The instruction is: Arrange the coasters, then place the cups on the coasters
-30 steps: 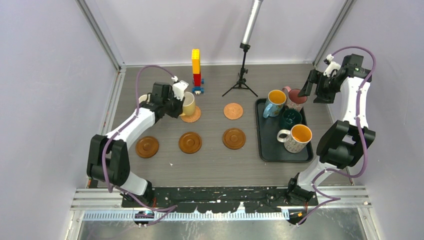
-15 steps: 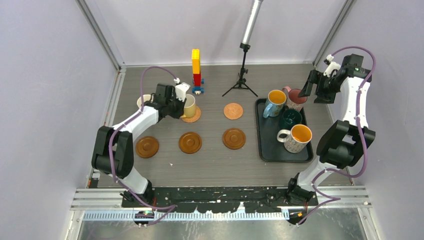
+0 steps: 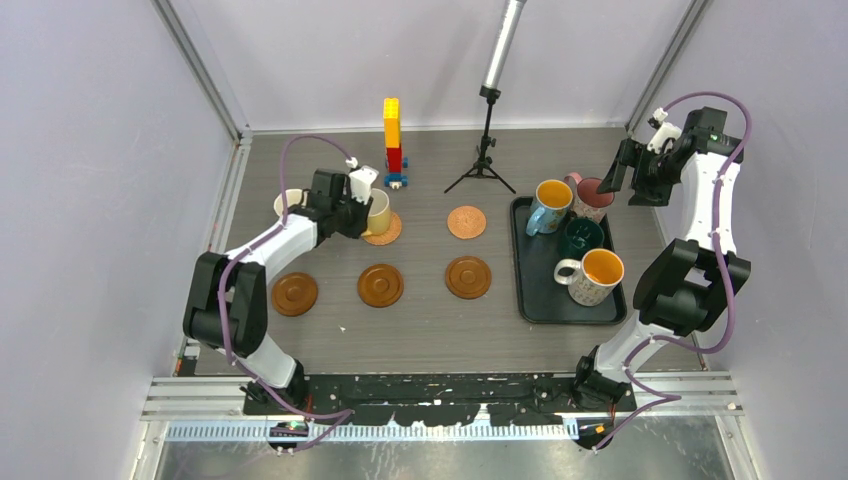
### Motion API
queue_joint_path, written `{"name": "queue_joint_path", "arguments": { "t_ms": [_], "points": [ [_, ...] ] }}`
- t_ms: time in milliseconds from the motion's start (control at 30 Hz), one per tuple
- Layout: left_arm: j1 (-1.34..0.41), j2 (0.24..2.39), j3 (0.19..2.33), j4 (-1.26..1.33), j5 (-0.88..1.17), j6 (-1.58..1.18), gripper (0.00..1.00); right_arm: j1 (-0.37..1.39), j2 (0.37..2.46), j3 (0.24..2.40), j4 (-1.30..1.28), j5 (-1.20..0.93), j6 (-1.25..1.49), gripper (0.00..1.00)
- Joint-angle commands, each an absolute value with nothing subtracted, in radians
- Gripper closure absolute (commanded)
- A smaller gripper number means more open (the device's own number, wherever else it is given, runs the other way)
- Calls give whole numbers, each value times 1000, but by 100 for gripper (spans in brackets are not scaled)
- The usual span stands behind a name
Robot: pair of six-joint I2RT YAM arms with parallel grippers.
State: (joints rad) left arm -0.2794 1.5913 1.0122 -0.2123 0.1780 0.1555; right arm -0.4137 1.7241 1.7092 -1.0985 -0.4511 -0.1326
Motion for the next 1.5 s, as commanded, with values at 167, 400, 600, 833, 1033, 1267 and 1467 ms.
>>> {"name": "queue_joint_path", "arguments": {
  "t_ms": [167, 400, 600, 833, 1033, 1267, 1467],
  "points": [
    [-282, 1545, 1006, -155, 206, 140, 37, -410, 1718, 1746, -1077, -445, -136, 14],
    [-282, 1470, 1009, -252, 220, 159, 31, -410, 1712, 1745, -1078, -446, -138, 14],
    [-284, 1376, 1104, -412, 251, 238, 14, -410, 1708, 1742, -1080, -446, -142, 14],
    [-322, 1429, 1384, -688, 388, 395, 14, -404, 1707, 1730, -1095, -423, -171, 14],
    [-474, 1545, 1543, -717, 400, 388, 15, -403, 1702, 1692, -1112, -285, -236, 17],
    [-574, 1637, 1590, -645, 389, 333, 15, -402, 1698, 1588, -1110, -298, -200, 27],
    [-579, 1661, 1608, -635, 382, 288, 15, -388, 1683, 1431, -992, -319, -161, 31]
  ]
}}
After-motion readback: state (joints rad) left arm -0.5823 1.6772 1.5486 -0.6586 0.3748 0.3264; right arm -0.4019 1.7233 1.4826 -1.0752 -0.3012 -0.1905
